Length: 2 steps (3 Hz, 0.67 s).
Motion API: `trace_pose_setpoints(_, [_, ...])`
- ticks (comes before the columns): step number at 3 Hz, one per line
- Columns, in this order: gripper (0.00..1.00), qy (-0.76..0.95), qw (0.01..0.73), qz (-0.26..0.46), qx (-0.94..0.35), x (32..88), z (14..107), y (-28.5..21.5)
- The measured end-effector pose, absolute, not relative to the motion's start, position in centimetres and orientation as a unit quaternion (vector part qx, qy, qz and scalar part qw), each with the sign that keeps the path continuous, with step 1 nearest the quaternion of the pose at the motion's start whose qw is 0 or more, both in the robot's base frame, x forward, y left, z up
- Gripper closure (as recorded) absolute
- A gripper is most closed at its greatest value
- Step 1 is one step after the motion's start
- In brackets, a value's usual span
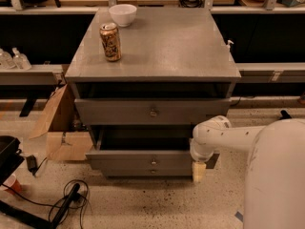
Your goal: Open middle drawer
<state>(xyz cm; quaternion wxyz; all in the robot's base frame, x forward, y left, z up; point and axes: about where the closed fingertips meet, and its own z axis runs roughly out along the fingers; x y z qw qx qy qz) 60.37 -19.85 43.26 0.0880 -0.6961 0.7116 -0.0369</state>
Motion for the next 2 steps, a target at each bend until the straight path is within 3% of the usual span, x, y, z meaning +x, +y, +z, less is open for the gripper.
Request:
trace_pose_setpoints(1, [0.0, 0.712, 0.088, -0.037, -0.696, 60.34, 43.23, -19.85])
trace_pose_setpoints(2, [0.18, 0.713, 0.076, -0.032, -0.696, 59.71, 42.56, -19.84])
